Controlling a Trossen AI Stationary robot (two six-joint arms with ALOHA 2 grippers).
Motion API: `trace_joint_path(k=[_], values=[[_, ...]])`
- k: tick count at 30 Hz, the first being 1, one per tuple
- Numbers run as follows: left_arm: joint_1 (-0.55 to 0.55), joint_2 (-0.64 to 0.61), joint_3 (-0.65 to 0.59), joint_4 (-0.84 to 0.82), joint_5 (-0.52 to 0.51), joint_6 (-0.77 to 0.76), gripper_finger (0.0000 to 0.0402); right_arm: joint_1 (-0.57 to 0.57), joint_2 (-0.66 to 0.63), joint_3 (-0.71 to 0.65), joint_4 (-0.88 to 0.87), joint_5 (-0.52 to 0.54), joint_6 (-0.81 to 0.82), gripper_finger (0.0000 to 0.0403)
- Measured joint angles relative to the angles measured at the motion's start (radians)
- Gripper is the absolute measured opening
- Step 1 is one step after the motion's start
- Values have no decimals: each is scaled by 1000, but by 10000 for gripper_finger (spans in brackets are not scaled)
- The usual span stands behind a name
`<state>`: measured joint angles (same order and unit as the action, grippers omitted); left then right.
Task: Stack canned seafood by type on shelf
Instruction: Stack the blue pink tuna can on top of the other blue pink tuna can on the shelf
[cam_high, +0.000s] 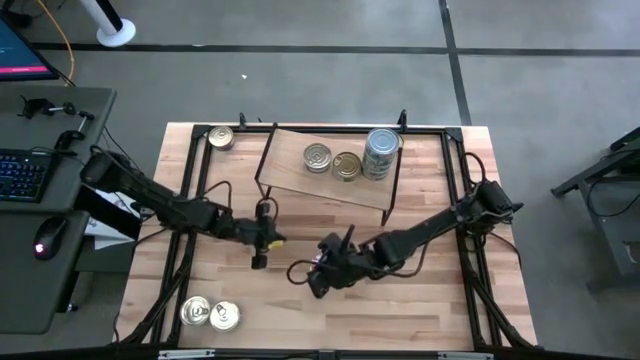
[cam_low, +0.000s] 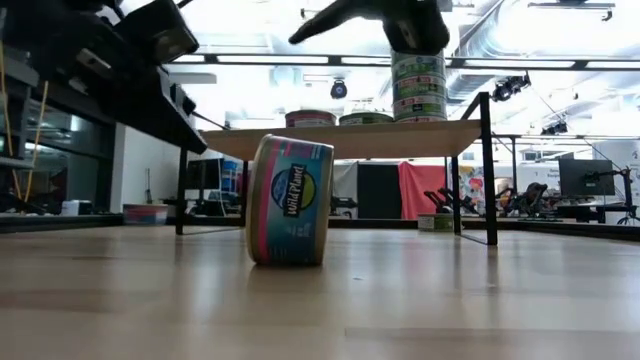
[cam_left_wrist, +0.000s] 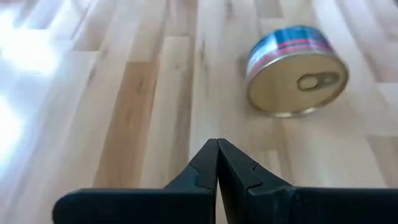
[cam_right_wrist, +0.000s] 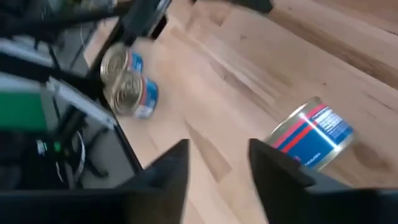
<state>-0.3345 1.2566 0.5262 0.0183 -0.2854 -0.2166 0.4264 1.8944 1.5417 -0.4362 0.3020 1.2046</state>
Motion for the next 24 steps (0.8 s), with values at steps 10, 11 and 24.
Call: trace_joint_path(k=[10,11,24], values=[[40,-1,0,5,230,44,0,51,7,-1,38,80,408,285],[40,-1,0,3,234,44,0,54,7,2,41,80,444,286],[40,-2,1,1,244,78,0,-16,332,568,-711,-32,646,286]])
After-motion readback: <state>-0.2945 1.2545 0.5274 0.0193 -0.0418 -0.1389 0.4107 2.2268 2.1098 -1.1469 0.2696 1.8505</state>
